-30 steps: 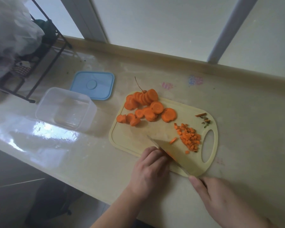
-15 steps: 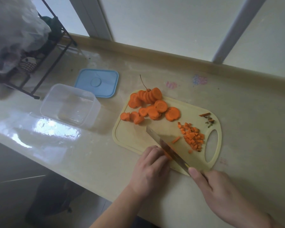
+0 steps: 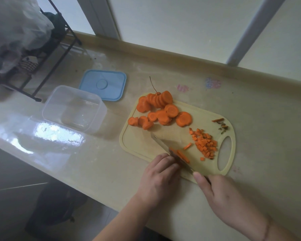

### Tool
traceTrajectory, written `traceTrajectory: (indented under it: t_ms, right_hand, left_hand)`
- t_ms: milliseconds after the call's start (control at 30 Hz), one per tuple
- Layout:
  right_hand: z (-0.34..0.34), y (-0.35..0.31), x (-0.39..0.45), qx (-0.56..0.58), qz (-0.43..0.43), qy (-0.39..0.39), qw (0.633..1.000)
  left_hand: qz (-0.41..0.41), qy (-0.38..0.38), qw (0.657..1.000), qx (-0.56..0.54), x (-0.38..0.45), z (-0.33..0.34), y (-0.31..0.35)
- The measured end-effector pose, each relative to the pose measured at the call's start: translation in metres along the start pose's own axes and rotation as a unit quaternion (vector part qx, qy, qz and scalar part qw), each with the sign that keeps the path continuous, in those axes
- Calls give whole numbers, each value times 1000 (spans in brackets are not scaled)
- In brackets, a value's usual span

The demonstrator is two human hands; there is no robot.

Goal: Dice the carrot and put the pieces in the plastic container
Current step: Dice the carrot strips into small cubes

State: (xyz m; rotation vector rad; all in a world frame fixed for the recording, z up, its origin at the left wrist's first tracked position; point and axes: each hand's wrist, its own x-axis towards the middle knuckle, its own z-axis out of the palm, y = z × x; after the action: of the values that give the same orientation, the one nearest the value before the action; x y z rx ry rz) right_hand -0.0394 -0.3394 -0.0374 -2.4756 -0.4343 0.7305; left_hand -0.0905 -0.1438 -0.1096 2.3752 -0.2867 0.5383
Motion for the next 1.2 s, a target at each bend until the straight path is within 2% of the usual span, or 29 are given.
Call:
traceTrajectory:
  t_ms: [167, 400, 933, 1200]
  right_hand:
    - [-7, -1, 12, 17, 5, -2, 1000]
    - [-11, -5, -5, 39, -3, -10, 999]
    - [-6, 11, -29, 4, 32, -6, 999]
    - [4, -11, 3, 6, -12, 0, 1000]
  left_hand:
    - [-1, -17, 1000, 2, -4, -1, -3]
    - [-7, -4, 1000, -6, -6, -2, -2]
    - [-5, -4, 1000, 12, -9, 0, -4]
    - [-15, -15, 1000, -8, -11, 0, -6]
